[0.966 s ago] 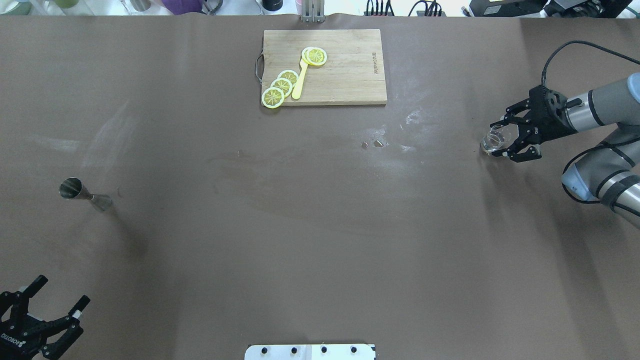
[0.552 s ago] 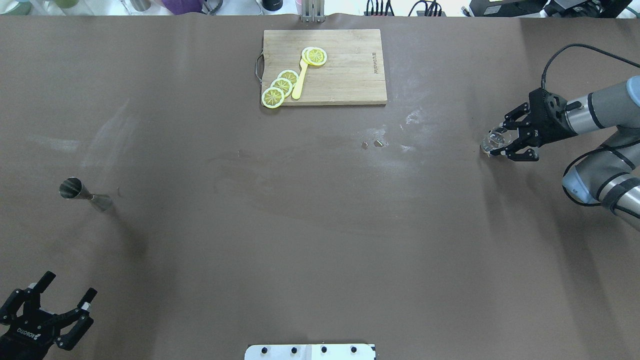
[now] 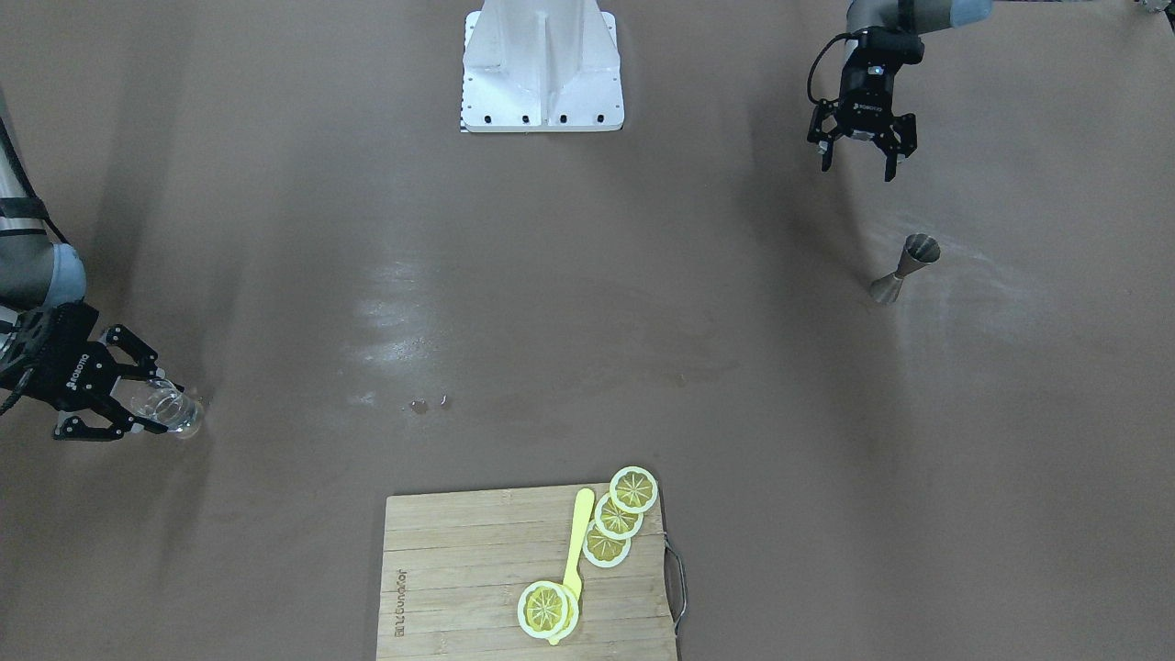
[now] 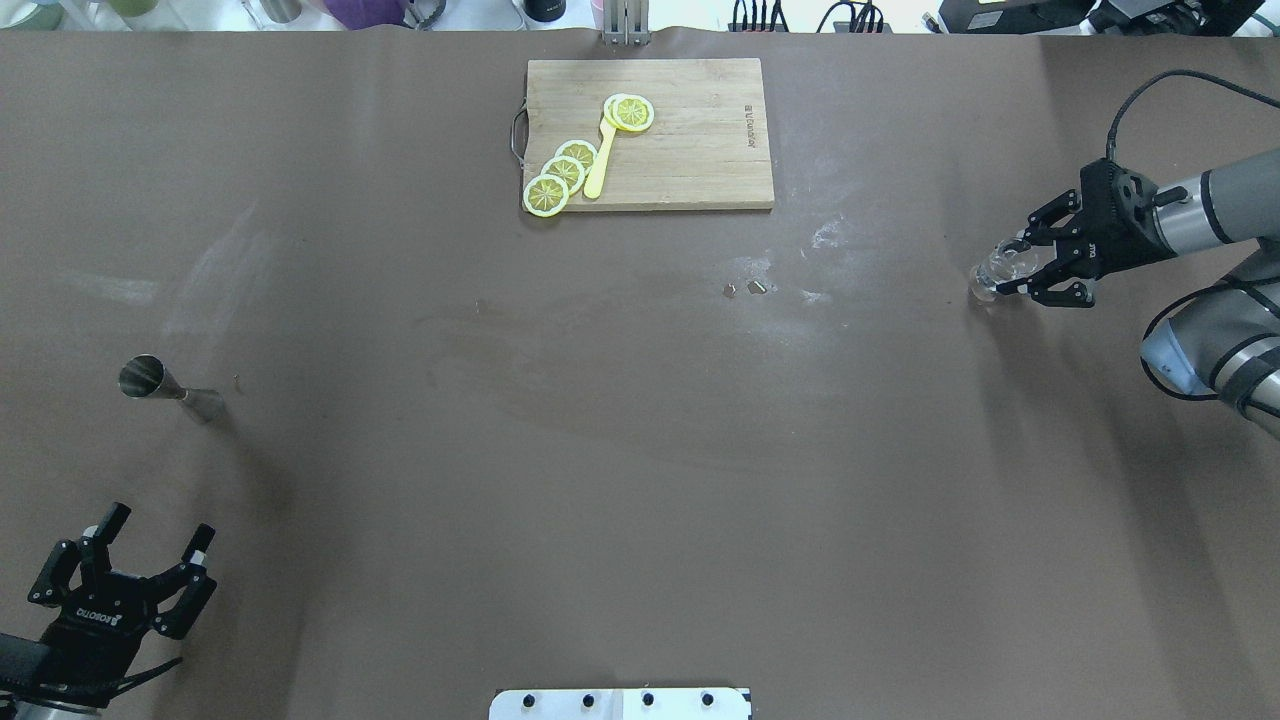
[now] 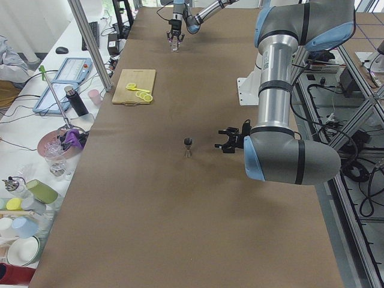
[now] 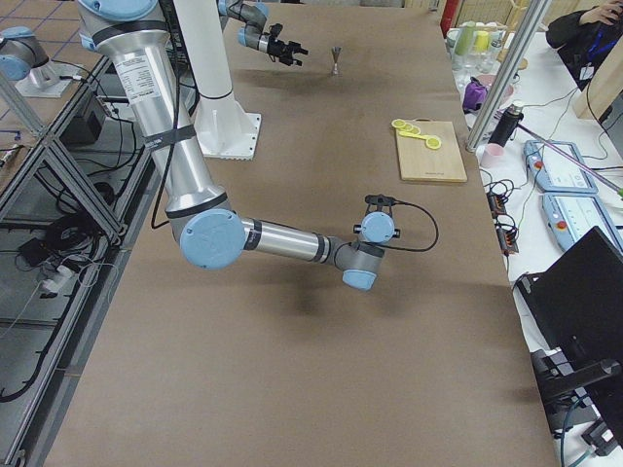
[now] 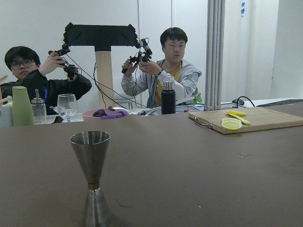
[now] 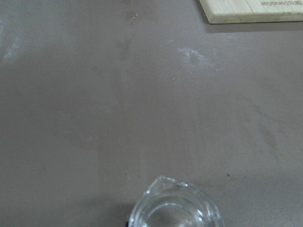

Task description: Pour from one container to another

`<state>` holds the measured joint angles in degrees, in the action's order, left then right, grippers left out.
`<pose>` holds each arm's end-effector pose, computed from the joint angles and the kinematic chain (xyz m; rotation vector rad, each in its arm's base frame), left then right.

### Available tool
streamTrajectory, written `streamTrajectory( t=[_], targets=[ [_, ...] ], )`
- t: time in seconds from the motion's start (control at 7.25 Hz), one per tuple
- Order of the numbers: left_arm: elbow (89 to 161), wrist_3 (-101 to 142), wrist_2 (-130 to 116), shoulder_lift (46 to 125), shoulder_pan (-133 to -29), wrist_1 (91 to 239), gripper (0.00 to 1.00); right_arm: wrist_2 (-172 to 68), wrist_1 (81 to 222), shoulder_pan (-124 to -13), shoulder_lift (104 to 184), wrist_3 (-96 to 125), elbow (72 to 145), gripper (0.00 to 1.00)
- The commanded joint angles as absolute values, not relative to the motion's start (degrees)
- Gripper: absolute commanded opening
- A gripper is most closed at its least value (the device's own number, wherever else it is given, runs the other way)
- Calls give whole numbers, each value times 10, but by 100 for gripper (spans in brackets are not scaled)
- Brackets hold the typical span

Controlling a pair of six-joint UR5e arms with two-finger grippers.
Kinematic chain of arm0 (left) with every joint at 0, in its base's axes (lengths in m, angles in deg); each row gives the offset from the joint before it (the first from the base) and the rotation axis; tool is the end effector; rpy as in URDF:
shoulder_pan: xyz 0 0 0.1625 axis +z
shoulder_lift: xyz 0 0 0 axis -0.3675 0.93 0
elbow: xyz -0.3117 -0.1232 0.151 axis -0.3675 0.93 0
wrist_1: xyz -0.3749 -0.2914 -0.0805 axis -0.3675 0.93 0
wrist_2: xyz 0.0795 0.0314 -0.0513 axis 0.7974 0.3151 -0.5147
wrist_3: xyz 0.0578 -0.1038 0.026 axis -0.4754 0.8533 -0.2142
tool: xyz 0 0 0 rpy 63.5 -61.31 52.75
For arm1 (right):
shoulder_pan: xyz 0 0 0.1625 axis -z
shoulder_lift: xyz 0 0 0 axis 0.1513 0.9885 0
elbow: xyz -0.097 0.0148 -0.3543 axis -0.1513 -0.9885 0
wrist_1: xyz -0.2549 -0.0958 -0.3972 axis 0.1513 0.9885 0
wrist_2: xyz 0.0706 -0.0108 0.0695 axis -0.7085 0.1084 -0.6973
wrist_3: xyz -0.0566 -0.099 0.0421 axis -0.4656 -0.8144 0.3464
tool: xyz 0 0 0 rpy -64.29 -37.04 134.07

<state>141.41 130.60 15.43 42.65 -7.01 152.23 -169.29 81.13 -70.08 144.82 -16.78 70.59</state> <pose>0.4655 -0.1425 0.5340 1.4090 0.7585 -0.3772 -0.2904 -0.6150 0.5642 1.0767 -0.9495 -1.1557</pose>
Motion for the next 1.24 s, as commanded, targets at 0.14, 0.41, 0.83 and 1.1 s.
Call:
streamTrajectory(
  t=[0.14, 0.41, 0.83, 1.1],
  targets=[
    [1411, 1326, 98, 469, -141, 1454, 97, -1694, 825, -727, 1445, -167, 714, 0],
    [1388, 1329, 58, 511, -172, 1451, 97, -1695, 851, -743, 1437, -164, 730, 0],
    [1367, 1328, 25, 561, -242, 1421, 94, -1699, 854, -758, 1433, -71, 766, 0],
    [1329, 1328, 12, 599, -277, 1403, 92, -1703, 851, -759, 1415, -91, 767, 0]
  ],
)
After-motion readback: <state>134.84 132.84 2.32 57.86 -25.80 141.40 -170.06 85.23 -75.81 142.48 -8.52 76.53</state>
